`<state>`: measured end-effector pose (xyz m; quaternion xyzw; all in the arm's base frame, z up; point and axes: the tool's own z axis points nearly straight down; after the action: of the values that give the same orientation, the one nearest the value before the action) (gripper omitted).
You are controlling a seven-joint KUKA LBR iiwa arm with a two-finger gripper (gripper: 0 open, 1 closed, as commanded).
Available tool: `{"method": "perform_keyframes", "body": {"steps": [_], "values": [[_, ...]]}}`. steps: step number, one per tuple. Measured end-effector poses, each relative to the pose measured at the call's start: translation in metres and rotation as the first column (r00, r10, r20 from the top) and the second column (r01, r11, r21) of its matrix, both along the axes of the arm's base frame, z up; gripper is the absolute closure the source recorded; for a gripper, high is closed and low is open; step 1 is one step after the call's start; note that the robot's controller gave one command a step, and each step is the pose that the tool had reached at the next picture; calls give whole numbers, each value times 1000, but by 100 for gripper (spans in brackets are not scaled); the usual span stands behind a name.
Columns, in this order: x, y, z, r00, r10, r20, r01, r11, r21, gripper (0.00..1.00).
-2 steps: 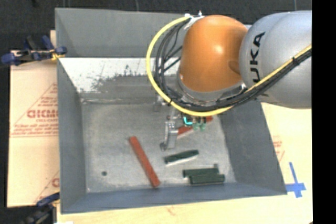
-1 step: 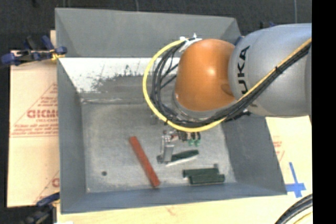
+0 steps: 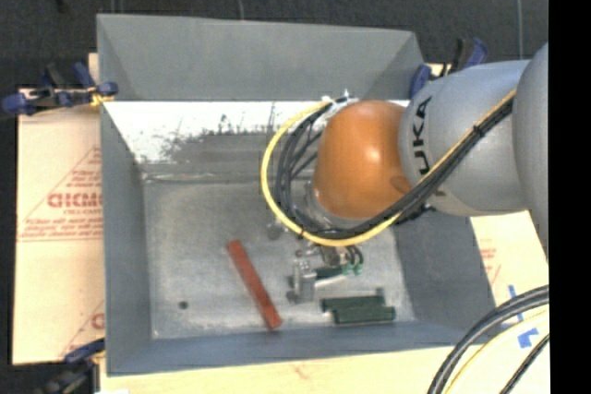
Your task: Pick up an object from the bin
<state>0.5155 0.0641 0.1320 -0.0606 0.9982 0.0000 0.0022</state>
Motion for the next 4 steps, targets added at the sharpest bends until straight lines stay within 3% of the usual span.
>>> {"method": "perform_keyframes", "body": {"steps": [1,2,3,4], "values": [[4,-15,-16,999,51,-5,-51,999,-1,0],[64,-56,-43,920,391,-1,-391,920,0,100],[64,-56,-43,921,389,-1,-389,921,1,0],[64,-56,-43,921,389,-2,-389,921,1,0]]}}
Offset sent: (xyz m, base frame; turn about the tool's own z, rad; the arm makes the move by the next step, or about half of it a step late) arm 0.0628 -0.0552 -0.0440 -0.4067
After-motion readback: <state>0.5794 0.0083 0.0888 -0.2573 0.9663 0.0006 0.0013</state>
